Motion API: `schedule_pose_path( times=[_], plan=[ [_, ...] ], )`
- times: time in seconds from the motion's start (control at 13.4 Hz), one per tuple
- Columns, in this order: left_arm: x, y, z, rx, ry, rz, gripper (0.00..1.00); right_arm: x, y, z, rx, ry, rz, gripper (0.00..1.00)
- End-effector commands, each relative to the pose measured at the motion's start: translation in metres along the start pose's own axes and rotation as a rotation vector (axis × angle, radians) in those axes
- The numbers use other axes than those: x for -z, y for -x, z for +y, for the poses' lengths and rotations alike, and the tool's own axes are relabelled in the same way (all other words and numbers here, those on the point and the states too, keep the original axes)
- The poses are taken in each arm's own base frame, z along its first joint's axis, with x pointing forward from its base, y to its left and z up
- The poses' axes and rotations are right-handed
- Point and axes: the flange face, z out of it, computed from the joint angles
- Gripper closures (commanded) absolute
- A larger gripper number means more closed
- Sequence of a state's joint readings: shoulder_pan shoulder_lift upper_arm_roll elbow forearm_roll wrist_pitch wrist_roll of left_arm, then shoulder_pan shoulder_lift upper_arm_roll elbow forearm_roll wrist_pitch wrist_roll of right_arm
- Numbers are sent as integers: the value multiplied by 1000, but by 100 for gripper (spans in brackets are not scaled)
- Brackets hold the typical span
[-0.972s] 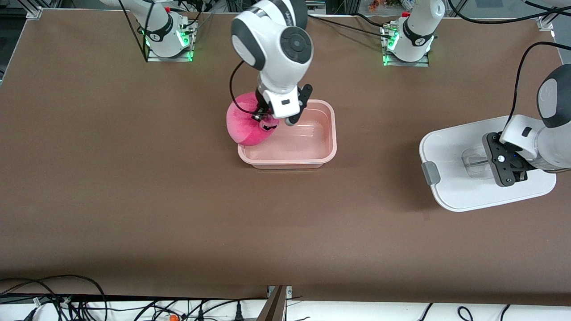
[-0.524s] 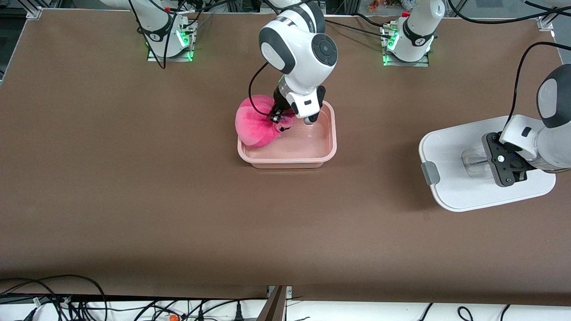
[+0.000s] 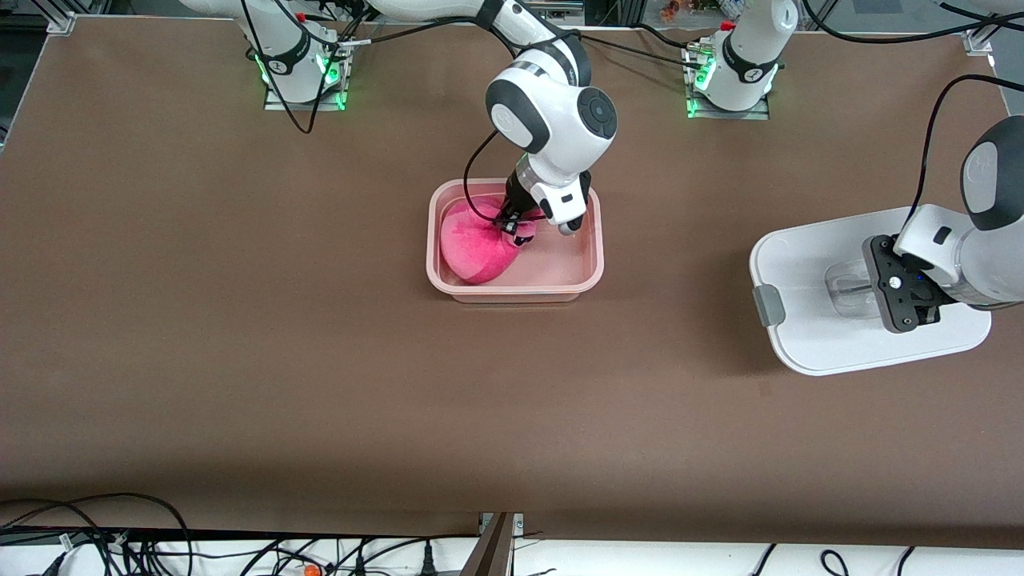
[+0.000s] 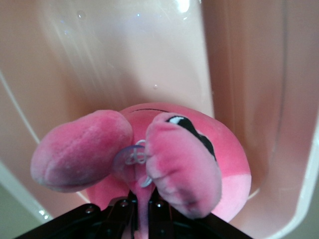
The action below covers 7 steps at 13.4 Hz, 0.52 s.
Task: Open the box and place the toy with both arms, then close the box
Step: 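Lower the pink toy into the box and open the right gripper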
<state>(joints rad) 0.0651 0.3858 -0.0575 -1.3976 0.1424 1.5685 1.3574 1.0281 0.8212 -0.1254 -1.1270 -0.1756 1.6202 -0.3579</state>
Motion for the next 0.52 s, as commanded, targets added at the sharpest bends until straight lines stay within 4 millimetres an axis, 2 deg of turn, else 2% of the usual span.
schedule_pose_path(
  times=[0.0,0.22,0.3,0.45],
  plan=[
    [8,0,2,-27,6,22,100,-6,-12,-3,9,42,5,1],
    [8,-1,2,-28,6,22,100,4,-13,3,2,60,59,0],
    [9,-1,2,-28,4,22,100,10,-6,14,-14,63,65,0],
    [8,0,2,-27,6,22,100,34,27,61,-94,55,109,0]
  ],
)
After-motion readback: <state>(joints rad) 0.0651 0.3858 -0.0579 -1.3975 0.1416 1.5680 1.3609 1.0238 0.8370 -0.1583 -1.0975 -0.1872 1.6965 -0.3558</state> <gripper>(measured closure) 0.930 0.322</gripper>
